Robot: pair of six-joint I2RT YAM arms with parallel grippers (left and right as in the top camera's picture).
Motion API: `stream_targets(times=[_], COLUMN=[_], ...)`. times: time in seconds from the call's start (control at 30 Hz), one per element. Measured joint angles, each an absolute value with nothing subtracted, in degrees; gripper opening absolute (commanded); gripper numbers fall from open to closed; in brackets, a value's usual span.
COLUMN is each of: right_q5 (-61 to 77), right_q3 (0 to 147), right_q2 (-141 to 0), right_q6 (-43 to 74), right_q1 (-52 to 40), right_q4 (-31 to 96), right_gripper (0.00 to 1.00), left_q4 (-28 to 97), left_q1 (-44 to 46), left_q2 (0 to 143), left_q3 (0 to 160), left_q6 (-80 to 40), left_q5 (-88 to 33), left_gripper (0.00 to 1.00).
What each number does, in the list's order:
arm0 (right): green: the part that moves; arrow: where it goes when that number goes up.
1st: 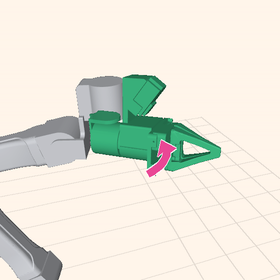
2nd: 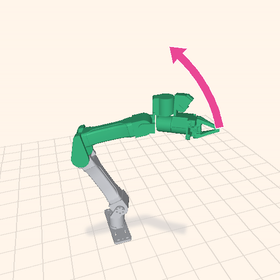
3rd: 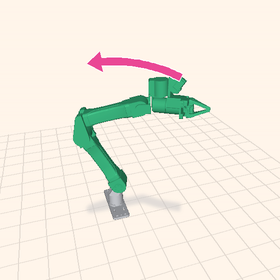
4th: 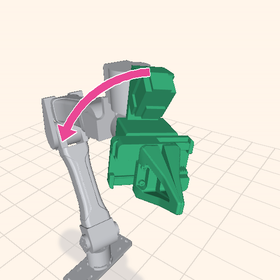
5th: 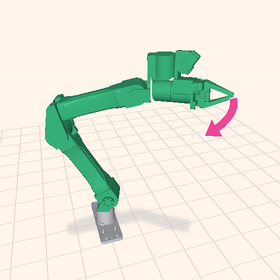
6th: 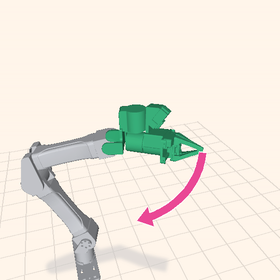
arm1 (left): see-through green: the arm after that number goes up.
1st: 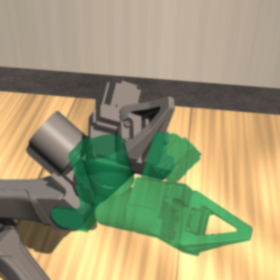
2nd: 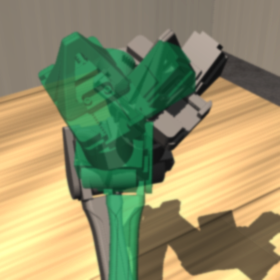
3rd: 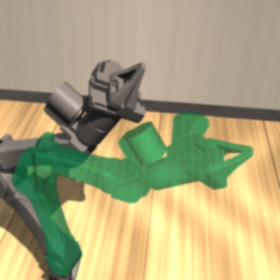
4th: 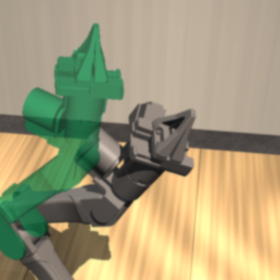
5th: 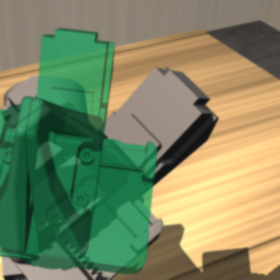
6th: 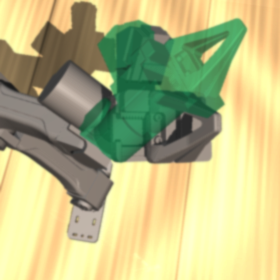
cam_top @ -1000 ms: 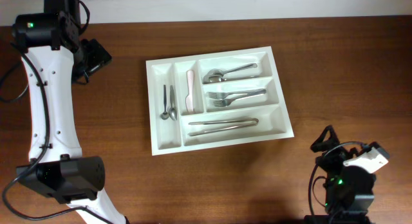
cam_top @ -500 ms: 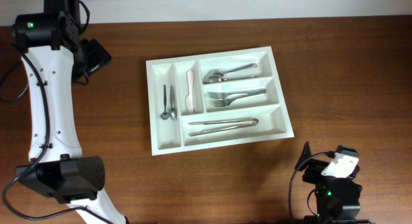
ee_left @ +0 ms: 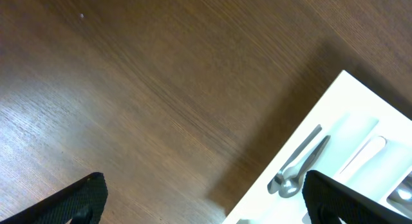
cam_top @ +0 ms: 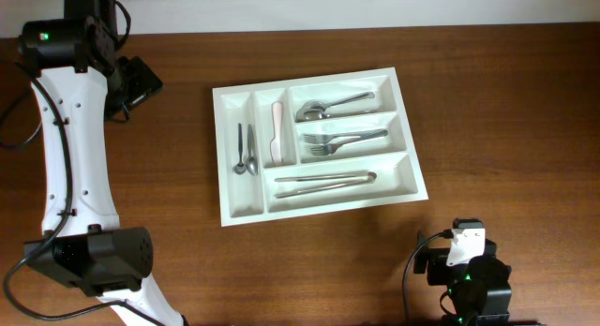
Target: Pack container
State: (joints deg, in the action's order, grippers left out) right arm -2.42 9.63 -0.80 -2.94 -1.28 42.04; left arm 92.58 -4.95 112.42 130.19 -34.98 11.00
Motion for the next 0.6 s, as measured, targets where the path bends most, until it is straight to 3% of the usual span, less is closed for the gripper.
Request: stream_targets(times=[0.6], right_q5=[-2.0], right_q3=[9.6], right_q2=[-0.8], right_q6=[-6.7], right_q1=[-1.3], right_q4=[42.0], right_gripper=[0.99], left_q4=[92.6], left_q1=[-5.0], left_q2=[112.4], left_q3=[130.2], left_q6=[-35.0], left_q5=[11.0], left_gripper=[0.99])
